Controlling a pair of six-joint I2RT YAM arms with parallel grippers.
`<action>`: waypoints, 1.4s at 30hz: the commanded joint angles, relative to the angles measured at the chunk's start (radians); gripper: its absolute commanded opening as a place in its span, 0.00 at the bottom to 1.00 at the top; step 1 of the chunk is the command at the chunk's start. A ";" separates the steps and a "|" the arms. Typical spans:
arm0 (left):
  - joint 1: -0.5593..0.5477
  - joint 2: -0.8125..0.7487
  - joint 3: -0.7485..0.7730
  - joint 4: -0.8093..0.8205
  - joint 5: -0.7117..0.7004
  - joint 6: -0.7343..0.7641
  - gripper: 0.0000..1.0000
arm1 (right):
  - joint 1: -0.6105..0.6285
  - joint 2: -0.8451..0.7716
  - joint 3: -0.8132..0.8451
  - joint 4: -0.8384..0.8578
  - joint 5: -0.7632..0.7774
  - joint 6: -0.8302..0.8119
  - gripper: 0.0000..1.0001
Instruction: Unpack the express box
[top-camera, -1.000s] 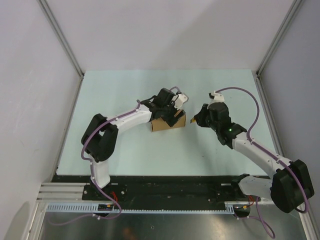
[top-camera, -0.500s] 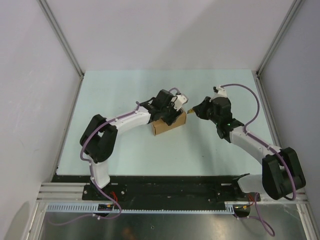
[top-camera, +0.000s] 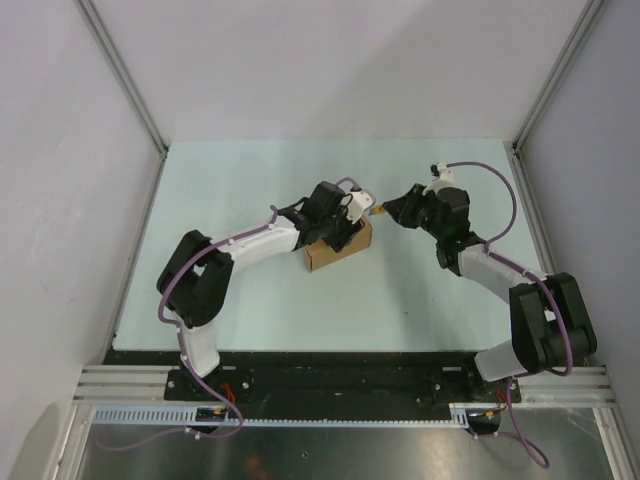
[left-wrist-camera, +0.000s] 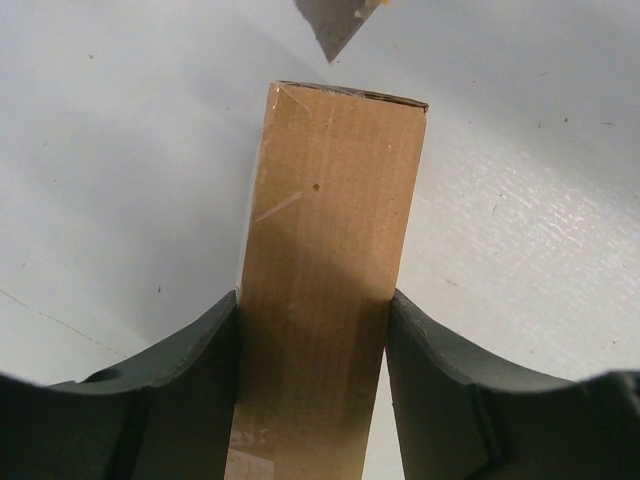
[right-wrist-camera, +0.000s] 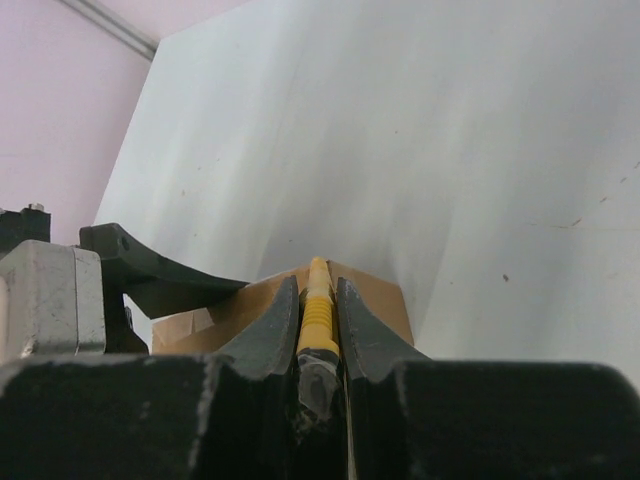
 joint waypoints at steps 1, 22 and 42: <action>-0.002 0.007 -0.034 -0.097 0.018 0.055 0.45 | -0.009 0.036 0.010 0.117 -0.106 -0.010 0.00; -0.002 0.020 -0.027 -0.098 0.009 0.053 0.43 | -0.043 0.053 0.046 0.127 -0.087 0.001 0.00; -0.004 0.036 -0.027 -0.098 0.010 0.050 0.41 | -0.052 0.115 0.073 0.163 -0.130 0.015 0.00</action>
